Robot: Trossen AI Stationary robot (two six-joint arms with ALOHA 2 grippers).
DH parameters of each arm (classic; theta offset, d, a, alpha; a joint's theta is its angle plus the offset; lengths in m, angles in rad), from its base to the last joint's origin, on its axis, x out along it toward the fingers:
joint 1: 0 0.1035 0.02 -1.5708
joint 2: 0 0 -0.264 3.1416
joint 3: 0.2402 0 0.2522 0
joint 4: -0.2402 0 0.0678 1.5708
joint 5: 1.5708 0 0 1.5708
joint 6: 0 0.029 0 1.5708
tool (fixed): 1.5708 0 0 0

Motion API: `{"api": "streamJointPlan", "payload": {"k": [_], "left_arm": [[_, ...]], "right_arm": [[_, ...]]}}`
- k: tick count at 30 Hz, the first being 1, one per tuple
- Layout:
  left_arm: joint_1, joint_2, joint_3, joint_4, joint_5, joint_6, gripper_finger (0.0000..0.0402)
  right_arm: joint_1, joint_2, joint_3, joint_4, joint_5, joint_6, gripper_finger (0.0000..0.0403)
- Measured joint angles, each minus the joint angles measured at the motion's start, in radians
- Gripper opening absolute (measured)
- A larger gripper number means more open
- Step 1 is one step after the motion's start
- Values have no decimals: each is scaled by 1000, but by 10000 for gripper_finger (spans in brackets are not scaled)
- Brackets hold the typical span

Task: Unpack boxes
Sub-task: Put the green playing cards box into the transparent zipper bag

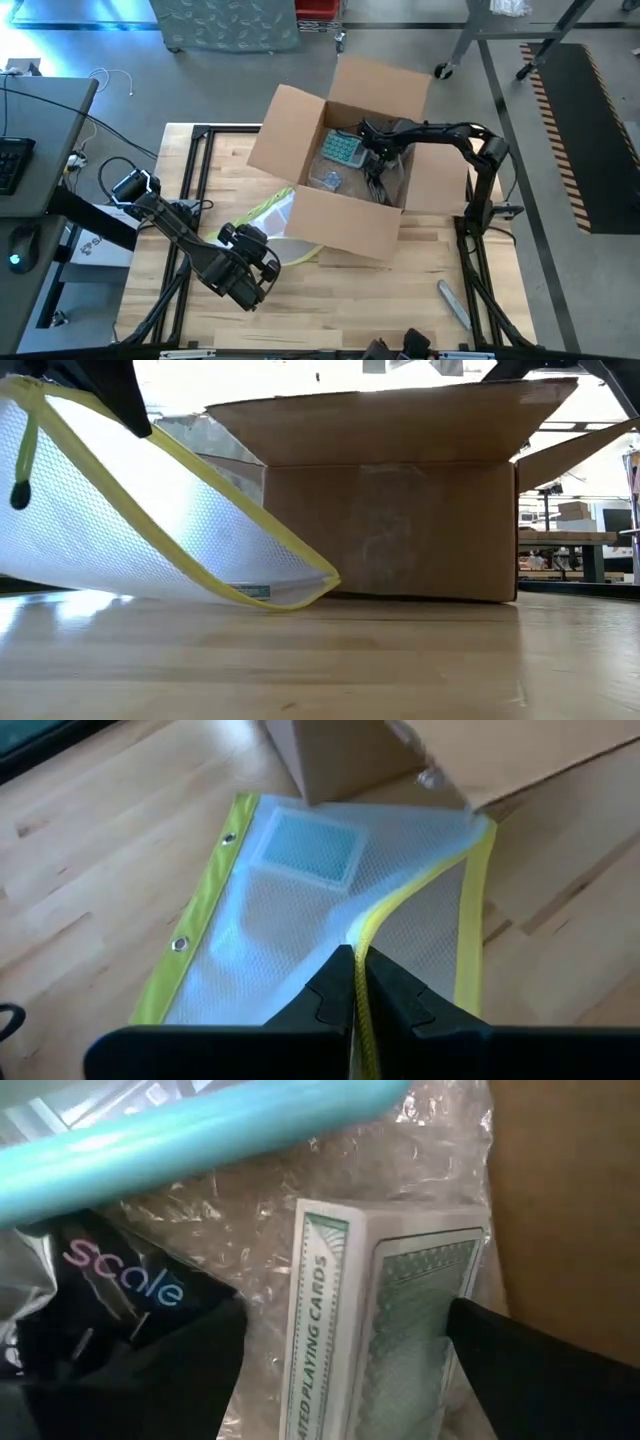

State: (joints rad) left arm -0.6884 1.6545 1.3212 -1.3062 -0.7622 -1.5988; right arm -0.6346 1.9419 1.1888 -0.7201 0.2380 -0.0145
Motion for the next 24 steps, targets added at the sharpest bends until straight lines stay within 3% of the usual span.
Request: {"api": "streamJointPlan", "payload": {"k": [5,11,15,24], "left_arm": [[0,-1,0,28,-7,39,0],[-2,-1,0,28,-6,39,0],[-2,-1,0,28,-3,39,0],[-2,-1,0,38,-9,-19,0]], "right_arm": [[5,4,-10,20,84,3,281],[32,-39,-19,7,193,31,134],[76,-129,-29,-44,161,38,47],[278,-484,-23,-67,212,104,49]]}}
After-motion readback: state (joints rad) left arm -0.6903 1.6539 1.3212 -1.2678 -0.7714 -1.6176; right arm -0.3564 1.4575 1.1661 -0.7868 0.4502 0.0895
